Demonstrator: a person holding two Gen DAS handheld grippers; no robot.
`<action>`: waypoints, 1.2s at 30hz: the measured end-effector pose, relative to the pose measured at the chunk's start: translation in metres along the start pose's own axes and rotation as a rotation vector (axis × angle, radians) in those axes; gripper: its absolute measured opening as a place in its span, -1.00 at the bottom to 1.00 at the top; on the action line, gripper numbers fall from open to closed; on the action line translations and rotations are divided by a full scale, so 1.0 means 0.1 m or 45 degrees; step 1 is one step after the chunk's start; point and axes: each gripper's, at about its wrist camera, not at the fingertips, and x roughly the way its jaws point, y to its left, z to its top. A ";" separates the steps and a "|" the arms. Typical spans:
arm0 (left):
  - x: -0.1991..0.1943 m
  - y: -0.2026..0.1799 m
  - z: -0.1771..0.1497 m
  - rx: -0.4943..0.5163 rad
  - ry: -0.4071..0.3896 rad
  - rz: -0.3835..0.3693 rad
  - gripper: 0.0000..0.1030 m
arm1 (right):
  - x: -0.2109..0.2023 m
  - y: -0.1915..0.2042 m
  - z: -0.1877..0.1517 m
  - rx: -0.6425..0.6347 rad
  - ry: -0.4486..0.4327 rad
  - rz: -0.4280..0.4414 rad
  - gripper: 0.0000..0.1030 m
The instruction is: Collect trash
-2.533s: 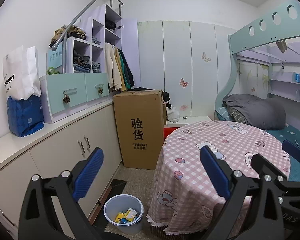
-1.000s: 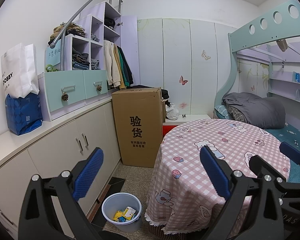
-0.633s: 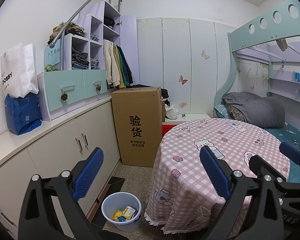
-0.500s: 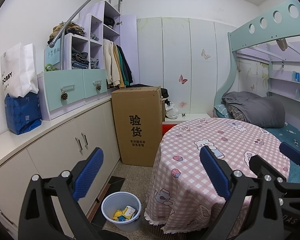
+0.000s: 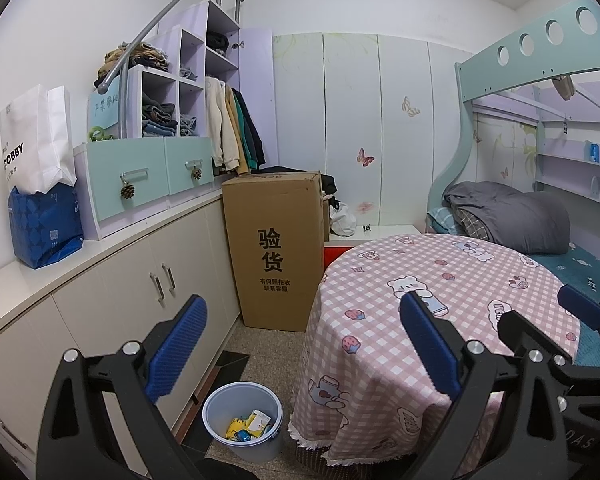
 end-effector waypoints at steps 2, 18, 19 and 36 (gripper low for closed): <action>0.00 0.00 0.00 0.001 0.002 0.000 0.85 | -0.01 0.00 -0.01 0.001 0.000 0.001 0.86; 0.01 -0.03 -0.04 0.003 0.013 0.007 0.85 | 0.00 0.06 -0.03 0.014 0.014 -0.001 0.86; 0.01 -0.02 -0.03 0.002 0.013 0.004 0.85 | 0.01 0.04 -0.03 0.018 0.016 0.001 0.86; 0.06 -0.03 -0.05 0.010 0.028 0.012 0.85 | 0.09 0.04 -0.07 0.045 0.038 -0.002 0.86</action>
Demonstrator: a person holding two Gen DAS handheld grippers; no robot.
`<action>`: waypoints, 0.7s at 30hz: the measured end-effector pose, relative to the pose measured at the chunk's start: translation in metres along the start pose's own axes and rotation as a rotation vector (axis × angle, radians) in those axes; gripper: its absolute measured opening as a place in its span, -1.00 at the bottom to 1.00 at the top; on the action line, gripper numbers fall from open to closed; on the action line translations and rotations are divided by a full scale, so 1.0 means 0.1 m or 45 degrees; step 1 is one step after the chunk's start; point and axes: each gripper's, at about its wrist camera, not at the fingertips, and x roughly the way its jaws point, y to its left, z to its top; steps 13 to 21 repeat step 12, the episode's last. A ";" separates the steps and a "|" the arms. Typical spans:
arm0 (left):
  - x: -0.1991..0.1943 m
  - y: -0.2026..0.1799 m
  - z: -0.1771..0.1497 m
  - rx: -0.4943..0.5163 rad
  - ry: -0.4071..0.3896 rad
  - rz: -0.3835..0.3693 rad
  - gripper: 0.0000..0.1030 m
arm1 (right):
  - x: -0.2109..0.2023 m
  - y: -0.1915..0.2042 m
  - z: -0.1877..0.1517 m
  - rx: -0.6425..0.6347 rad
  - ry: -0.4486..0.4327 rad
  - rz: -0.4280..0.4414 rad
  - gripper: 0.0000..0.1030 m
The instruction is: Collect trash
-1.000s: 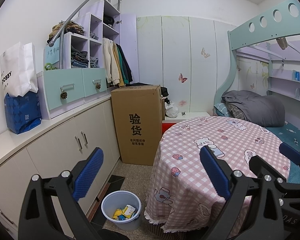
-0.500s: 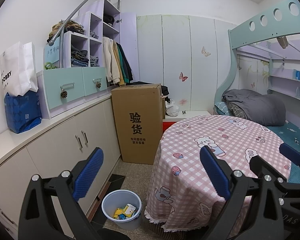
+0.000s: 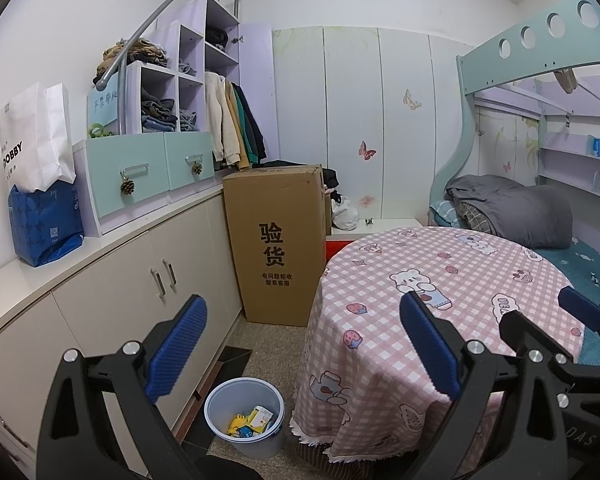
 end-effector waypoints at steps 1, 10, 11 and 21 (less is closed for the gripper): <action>0.00 0.00 -0.01 0.000 0.002 0.000 0.85 | 0.01 -0.01 0.00 0.002 0.002 -0.001 0.86; 0.12 -0.07 -0.01 -0.008 0.032 0.019 0.85 | 0.15 -0.14 -0.06 0.039 0.038 -0.004 0.86; 0.14 -0.07 0.00 -0.014 0.039 0.018 0.85 | 0.17 -0.17 -0.07 0.044 0.043 -0.006 0.86; 0.16 -0.08 0.00 -0.018 0.046 0.019 0.85 | 0.20 -0.19 -0.08 0.050 0.051 -0.008 0.86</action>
